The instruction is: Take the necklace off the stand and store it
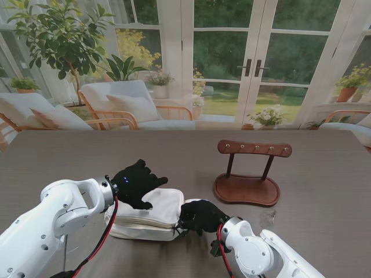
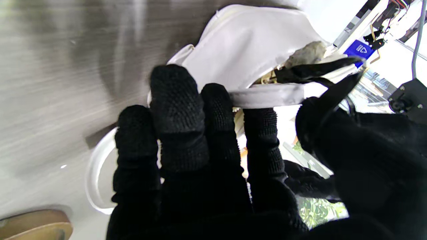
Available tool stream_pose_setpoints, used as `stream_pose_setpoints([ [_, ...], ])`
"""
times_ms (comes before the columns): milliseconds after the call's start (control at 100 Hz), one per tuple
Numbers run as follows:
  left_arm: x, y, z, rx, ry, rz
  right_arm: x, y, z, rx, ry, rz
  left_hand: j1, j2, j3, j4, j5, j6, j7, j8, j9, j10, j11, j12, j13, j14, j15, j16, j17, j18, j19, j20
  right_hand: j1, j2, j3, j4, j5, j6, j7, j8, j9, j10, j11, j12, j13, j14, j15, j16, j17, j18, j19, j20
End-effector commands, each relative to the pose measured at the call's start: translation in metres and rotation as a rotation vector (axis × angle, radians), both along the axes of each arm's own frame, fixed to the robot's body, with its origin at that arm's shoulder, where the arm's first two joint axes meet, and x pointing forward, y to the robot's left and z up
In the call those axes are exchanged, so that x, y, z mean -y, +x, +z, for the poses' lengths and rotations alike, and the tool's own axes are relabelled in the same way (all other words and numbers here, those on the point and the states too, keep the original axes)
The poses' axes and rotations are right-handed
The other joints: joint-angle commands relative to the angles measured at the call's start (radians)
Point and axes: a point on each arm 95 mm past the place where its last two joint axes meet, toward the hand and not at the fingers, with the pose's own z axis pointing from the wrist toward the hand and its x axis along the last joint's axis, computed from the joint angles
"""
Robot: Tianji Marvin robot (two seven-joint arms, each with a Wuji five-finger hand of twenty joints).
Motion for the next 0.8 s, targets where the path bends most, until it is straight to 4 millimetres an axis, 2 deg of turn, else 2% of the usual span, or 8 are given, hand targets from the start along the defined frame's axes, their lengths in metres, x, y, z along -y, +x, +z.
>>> stream_pose_setpoints([
  [0,0.0,0.0,-0.013,-0.061,0.021,0.015,-0.006,-0.007,-0.005,-0.019,0.004,0.021,-0.053,0.01,-0.027,-0.037,-0.037,0.033,-0.018,-0.002,-0.008,0.01,-0.003,0.009,-0.026,0.016,-0.011,0.001,-0.026,0.009,-0.016,-0.001,0.051,-0.049,0.096,-0.01,0.008,-0.038,0.032,-0.016,0.032,-0.018,0.003,-0.005,0.039,-0.016,0.031,0.012,0.116,0.011,0.058,-0.014],
  [190,0.003,0.0,-0.027,-0.132,0.02,0.026,-0.004,-0.009,-0.001,-0.012,0.012,0.01,-0.05,0.056,-0.16,-0.022,-0.068,0.036,-0.026,-0.009,-0.032,0.016,-0.012,0.008,-0.051,0.021,-0.028,0.001,-0.044,0.009,-0.056,0.01,0.029,-0.025,0.093,-0.014,0.011,-0.042,0.033,-0.018,0.029,-0.008,-0.01,-0.003,0.034,-0.004,0.039,0.01,0.116,0.021,0.059,-0.015],
  [340,0.004,0.003,-0.035,-0.148,0.035,0.028,-0.001,-0.01,0.003,-0.009,0.0,0.019,-0.056,0.07,-0.187,-0.021,-0.083,0.04,-0.032,-0.011,-0.042,0.016,-0.017,0.007,-0.057,0.021,-0.032,0.001,-0.05,0.007,-0.065,0.012,-0.055,0.002,0.06,0.023,-0.012,-0.051,-0.022,-0.018,-0.017,0.005,-0.04,-0.01,0.02,0.014,-0.037,-0.023,0.081,0.029,0.038,-0.02],
  [440,0.003,0.004,-0.04,-0.151,0.052,0.031,0.003,-0.012,0.005,-0.005,-0.023,0.022,-0.047,0.07,-0.197,-0.017,-0.088,0.05,-0.033,-0.013,-0.044,0.017,-0.017,0.008,-0.056,0.019,-0.033,0.002,-0.049,0.007,-0.067,0.015,-0.138,0.037,0.018,0.074,-0.018,-0.042,-0.145,0.024,-0.099,0.028,-0.099,-0.046,-0.051,0.047,-0.142,-0.033,0.026,0.05,-0.012,-0.02],
  [490,0.002,0.005,-0.042,-0.151,0.063,0.035,0.005,-0.012,0.007,-0.002,-0.051,0.033,-0.044,0.072,-0.2,-0.016,-0.088,0.052,-0.033,-0.013,-0.044,0.016,-0.017,0.008,-0.057,0.018,-0.033,0.002,-0.049,0.007,-0.067,0.016,-0.186,0.08,-0.02,0.155,-0.031,-0.031,-0.247,0.122,-0.152,0.038,-0.128,-0.078,-0.103,0.064,-0.204,-0.043,-0.011,0.06,-0.05,-0.011],
  [510,0.001,0.005,-0.043,-0.152,0.067,0.036,0.007,-0.012,0.008,0.001,-0.064,0.038,-0.042,0.072,-0.2,-0.015,-0.088,0.053,-0.033,-0.013,-0.044,0.018,-0.017,0.009,-0.057,0.018,-0.034,0.002,-0.049,0.007,-0.068,0.016,-0.2,0.087,-0.032,0.171,-0.042,-0.027,-0.27,0.155,-0.171,0.039,-0.137,-0.086,-0.123,0.069,-0.227,-0.05,-0.022,0.064,-0.064,-0.012],
  [640,-0.003,0.005,-0.049,-0.159,0.084,0.049,0.011,-0.016,0.013,0.028,-0.116,0.027,-0.031,0.07,-0.198,-0.01,-0.084,0.052,-0.031,-0.014,-0.044,0.018,-0.016,0.01,-0.058,0.017,-0.034,0.003,-0.049,0.007,-0.069,0.018,-0.213,0.083,-0.068,0.177,-0.077,-0.013,-0.303,0.172,-0.238,0.052,-0.165,-0.112,-0.207,0.103,-0.311,-0.089,-0.079,0.08,-0.121,-0.021],
  [790,-0.008,0.004,-0.052,-0.16,0.099,0.062,0.013,-0.021,0.016,0.061,-0.151,0.008,-0.021,0.067,-0.191,-0.004,-0.079,0.053,-0.029,-0.013,-0.04,0.018,-0.014,0.012,-0.056,0.016,-0.032,0.004,-0.05,0.008,-0.071,0.02,-0.21,0.091,-0.075,0.183,-0.117,0.01,-0.313,0.174,-0.283,0.058,-0.164,-0.12,-0.247,0.11,-0.339,-0.104,-0.115,0.074,-0.148,-0.021],
])
